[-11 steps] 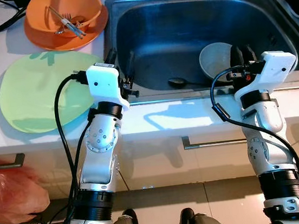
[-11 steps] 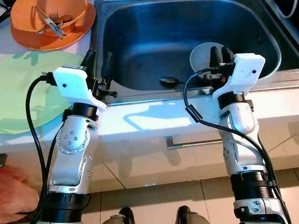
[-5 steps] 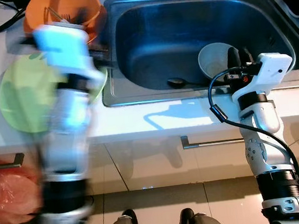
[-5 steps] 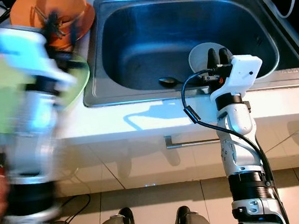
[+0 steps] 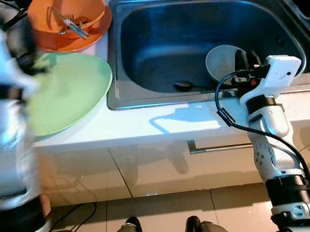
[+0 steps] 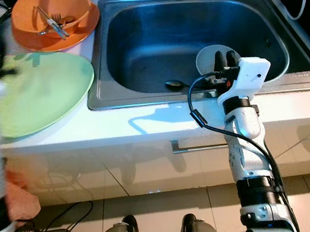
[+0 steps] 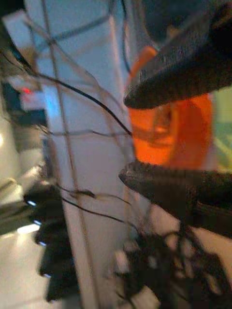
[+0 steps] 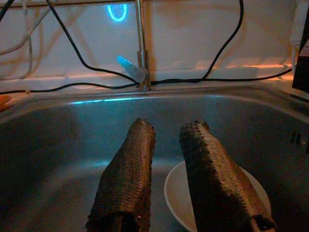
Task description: Kitchen organization
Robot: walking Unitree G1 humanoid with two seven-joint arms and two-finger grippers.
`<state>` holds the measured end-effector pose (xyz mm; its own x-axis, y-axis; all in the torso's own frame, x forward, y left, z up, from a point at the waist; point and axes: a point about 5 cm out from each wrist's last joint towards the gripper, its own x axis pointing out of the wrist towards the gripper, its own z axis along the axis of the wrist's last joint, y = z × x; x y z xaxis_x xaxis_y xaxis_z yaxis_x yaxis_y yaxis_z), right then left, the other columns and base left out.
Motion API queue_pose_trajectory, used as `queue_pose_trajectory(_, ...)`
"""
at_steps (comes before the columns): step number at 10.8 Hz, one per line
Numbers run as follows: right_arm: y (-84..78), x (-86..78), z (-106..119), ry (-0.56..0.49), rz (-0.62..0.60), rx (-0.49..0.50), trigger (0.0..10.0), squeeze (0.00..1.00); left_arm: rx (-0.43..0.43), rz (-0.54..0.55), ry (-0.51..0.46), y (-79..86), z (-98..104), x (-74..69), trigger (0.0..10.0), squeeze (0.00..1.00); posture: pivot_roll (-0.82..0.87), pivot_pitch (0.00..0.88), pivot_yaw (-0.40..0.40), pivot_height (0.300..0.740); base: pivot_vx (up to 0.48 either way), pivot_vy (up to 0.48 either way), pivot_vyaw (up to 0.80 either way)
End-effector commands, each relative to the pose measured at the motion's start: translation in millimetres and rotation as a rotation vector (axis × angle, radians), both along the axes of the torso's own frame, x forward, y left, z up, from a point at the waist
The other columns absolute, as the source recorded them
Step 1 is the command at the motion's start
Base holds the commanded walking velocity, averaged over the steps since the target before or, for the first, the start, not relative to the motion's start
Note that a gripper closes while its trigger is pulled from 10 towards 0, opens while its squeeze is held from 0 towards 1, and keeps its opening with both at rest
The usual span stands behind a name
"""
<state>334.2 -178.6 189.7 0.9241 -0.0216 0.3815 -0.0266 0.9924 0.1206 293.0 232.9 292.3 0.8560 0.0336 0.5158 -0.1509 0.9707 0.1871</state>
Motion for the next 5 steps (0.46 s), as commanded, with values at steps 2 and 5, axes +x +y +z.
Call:
queue_pose_trajectory(2,2.0,0.7,-10.3,0.048,0.021,-0.007,10.0,0.00,-0.024,0.116,0.041,17.8,-6.7,-9.9,10.0,1.00,0.22,0.222,-0.065,0.740,0.000,0.000,0.00)
queue_pose_trajectory(5,3.1,2.5,-11.5,0.055,0.031,-0.011,10.0,0.00,-0.061,0.200,0.121,33.8,-10.2,-12.7,10.0,1.00,0.23,0.223,-0.070,0.740,0.000,0.000,0.00)
